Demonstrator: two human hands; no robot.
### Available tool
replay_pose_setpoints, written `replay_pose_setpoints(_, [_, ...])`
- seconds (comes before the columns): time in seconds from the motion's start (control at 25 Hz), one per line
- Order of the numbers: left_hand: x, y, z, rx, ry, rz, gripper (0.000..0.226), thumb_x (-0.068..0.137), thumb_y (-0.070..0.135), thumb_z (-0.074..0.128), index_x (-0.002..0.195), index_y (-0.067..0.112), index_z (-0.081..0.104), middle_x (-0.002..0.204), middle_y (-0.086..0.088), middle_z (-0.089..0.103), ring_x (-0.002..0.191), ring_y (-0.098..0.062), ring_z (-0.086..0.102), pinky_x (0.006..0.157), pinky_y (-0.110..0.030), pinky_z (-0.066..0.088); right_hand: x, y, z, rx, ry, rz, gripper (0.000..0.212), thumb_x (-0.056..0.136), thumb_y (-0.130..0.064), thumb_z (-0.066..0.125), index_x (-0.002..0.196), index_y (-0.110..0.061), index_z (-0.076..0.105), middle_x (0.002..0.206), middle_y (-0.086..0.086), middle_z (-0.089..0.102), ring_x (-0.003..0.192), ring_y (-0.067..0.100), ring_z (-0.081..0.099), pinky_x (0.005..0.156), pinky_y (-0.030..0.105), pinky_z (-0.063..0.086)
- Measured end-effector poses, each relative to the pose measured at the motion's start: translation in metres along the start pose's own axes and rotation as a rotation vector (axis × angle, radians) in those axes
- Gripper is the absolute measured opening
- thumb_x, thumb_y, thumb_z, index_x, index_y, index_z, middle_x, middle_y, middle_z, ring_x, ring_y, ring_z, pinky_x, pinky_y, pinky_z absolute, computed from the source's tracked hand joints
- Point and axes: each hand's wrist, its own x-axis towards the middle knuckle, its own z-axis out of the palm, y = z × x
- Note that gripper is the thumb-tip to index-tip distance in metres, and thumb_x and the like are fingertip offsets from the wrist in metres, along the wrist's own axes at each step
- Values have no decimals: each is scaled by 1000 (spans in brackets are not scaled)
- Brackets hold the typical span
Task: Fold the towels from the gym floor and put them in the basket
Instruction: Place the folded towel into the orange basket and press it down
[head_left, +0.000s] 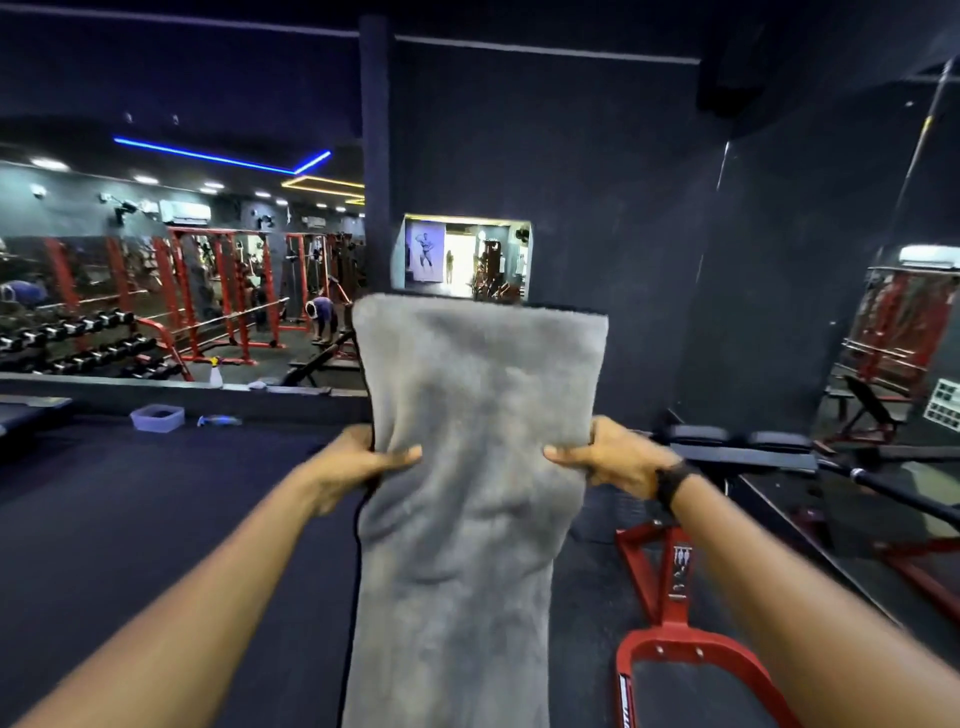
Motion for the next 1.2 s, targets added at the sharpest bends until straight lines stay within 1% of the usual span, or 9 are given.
replay_pose_setpoints(0.24, [-9, -18, -20, 193, -190, -406, 32, 69, 36, 84, 60, 14, 62, 50, 4, 50, 44, -7, 42, 46, -19, 38, -19, 38, -1, 71, -25, 190, 20, 81, -24, 73, 95, -11, 69, 77, -1, 70, 67, 7, 64, 56, 21, 50])
replay_pose_setpoints(0.44, [6, -9, -17, -289, -32, -35, 92, 29, 54, 93, 106, 12, 67, 99, -6, 74, 85, -15, 69, 71, -28, 57, -11, 3, -18, 332, -15, -42, 76, 47, -45, 91, 107, -7, 66, 97, 6, 73, 83, 15, 69, 63, 25, 56])
replay_pose_setpoints(0.6, [-4, -41, -4, 79, -137, -137, 77, 42, 54, 91, 106, 16, 70, 103, 2, 73, 99, -15, 66, 88, -32, 53, -7, 45, 3, 107, -57, 156, 65, 54, -31, 92, 111, -9, 68, 111, 11, 71, 105, 27, 65, 96, 49, 49])
replay_pose_setpoints(0.72, [-13, -48, -12, 125, -228, -342, 38, 61, 42, 86, 73, 12, 66, 75, -7, 63, 62, -13, 57, 59, -23, 49, -10, 67, 3, 94, 50, 279, 41, 74, -18, 81, 109, -1, 68, 93, 7, 72, 85, 21, 67, 76, 37, 55])
replay_pose_setpoints(0.8, [-18, -33, -9, 62, -261, -307, 36, 56, 42, 87, 61, 13, 67, 67, -7, 58, 54, -11, 50, 54, -22, 46, -12, 56, -7, 89, 12, 274, 51, 58, -31, 90, 100, -7, 73, 96, 9, 68, 85, 22, 59, 63, 27, 47])
replay_pose_setpoints(0.96, [-4, -1, 2, -423, -47, 45, 67, 42, 52, 89, 95, 15, 70, 88, 1, 75, 76, -11, 70, 61, -23, 55, -9, 18, -20, 456, -2, -37, 65, 60, -26, 87, 117, -5, 63, 112, 12, 68, 94, 20, 67, 81, 32, 57])
replay_pose_setpoints(1.08, [-8, -16, 6, -36, -130, -48, 88, 30, 63, 88, 102, 17, 71, 98, 3, 75, 91, -10, 70, 71, -22, 54, -17, 33, 8, 192, -61, 64, 46, 73, -12, 79, 114, -1, 62, 97, 9, 72, 83, 16, 70, 76, 31, 58])
replay_pose_setpoints(1.12, [-9, -29, 4, 56, -143, -84, 78, 34, 62, 88, 96, 17, 75, 96, 1, 75, 89, -12, 69, 73, -23, 52, -17, 47, 13, 98, 2, 102, 40, 74, -16, 80, 106, 0, 64, 85, 7, 70, 69, 12, 67, 62, 25, 54])
replay_pose_setpoints(1.2, [-17, -43, 2, 66, -110, -177, 30, 58, 46, 86, 73, 22, 78, 81, 0, 73, 75, -12, 67, 67, -24, 48, -16, 69, 16, 74, 152, 204, 40, 66, -31, 85, 94, -5, 72, 83, 9, 68, 70, 16, 60, 62, 24, 40])
